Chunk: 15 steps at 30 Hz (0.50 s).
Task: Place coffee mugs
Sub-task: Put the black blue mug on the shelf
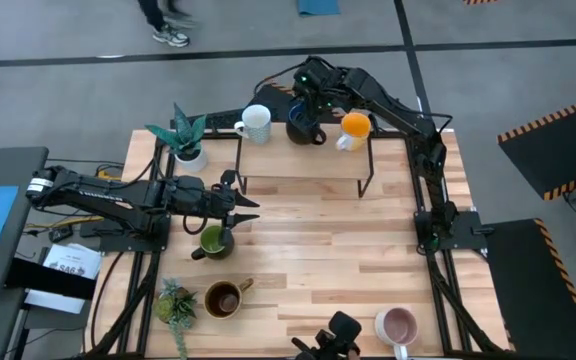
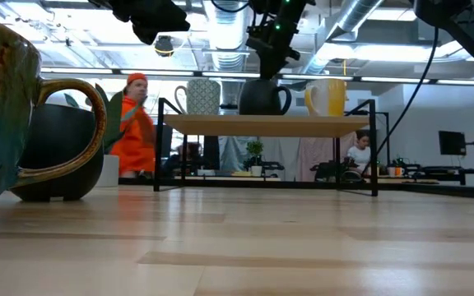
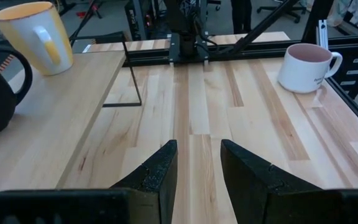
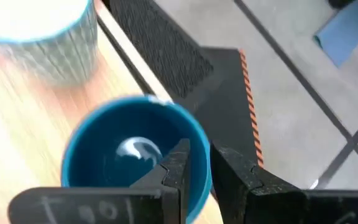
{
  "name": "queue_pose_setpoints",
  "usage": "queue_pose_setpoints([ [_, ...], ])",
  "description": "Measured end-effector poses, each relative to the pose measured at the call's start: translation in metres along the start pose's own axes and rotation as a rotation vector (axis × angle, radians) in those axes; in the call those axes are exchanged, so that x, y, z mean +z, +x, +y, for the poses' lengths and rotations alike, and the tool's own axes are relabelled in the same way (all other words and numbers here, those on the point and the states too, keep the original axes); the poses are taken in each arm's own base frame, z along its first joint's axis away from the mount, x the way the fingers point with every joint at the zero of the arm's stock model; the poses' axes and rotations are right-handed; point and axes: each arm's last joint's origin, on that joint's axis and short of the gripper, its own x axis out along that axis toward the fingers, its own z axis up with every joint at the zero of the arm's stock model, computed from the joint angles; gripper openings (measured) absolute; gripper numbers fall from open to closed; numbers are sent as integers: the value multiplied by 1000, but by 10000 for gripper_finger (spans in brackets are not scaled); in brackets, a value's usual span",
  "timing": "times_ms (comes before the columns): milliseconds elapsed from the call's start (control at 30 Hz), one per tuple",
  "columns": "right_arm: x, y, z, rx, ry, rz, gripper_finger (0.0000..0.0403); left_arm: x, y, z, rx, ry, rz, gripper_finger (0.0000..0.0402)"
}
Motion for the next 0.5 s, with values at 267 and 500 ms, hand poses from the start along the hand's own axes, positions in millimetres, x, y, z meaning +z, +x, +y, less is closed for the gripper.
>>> queue_pose_setpoints([
  [267,12,15,-28,-25,114,-121,17,0,0,0,0,-18,0,110],
  [500,3,36,-52,86,229,-55,18,0,0,0,0,-20,2,110],
])
